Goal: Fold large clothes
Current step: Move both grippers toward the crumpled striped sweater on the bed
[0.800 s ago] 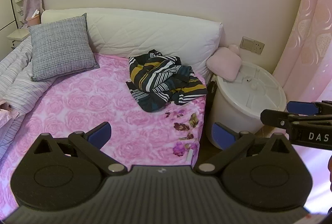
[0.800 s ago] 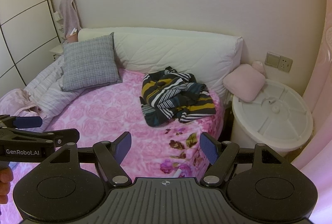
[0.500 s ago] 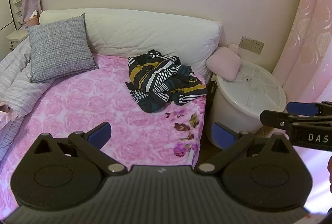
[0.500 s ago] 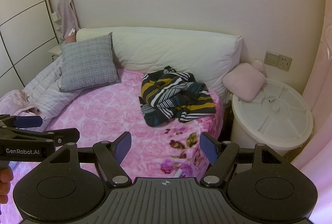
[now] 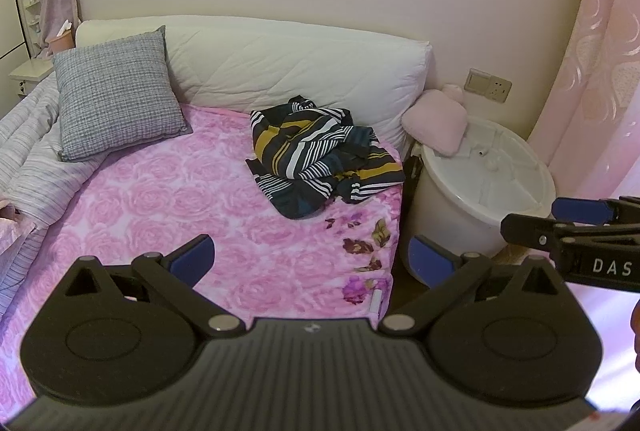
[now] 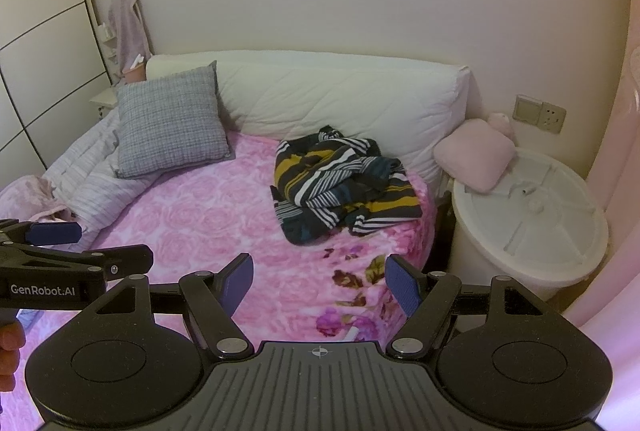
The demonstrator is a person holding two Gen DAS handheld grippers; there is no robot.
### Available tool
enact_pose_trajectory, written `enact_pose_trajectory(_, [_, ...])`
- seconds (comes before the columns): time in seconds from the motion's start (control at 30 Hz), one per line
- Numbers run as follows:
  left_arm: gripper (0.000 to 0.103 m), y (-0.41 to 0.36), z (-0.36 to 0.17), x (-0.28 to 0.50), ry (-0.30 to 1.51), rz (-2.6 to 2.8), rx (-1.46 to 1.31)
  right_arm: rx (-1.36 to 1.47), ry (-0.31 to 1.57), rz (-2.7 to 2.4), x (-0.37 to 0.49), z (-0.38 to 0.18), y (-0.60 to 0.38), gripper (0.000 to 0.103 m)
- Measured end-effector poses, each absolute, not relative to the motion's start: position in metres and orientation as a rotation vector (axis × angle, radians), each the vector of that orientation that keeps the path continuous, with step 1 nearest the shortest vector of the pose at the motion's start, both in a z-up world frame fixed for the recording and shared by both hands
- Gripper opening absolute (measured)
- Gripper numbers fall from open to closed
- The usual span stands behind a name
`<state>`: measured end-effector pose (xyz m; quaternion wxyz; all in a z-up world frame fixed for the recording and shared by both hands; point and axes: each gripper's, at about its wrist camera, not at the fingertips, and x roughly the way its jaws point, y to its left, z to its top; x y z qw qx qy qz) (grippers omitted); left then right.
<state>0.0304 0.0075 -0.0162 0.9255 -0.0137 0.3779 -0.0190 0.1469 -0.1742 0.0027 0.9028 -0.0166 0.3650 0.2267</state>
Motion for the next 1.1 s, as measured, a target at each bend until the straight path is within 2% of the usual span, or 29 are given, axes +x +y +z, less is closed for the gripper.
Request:
enact_pose_trajectory(0.7, [0.102,0.029,-0.027,0.064,0.810,-0.027,-0.043,-0.068,0.792,0.471,0.173,-0.008,-0.147,0.070])
enact_pose_trajectory(1.1, [0.102,0.037,-0.061,0.116,0.908,-0.017,-0.072,-0.051,0.877,0.454,0.225,-0.039,-0.150,0.070])
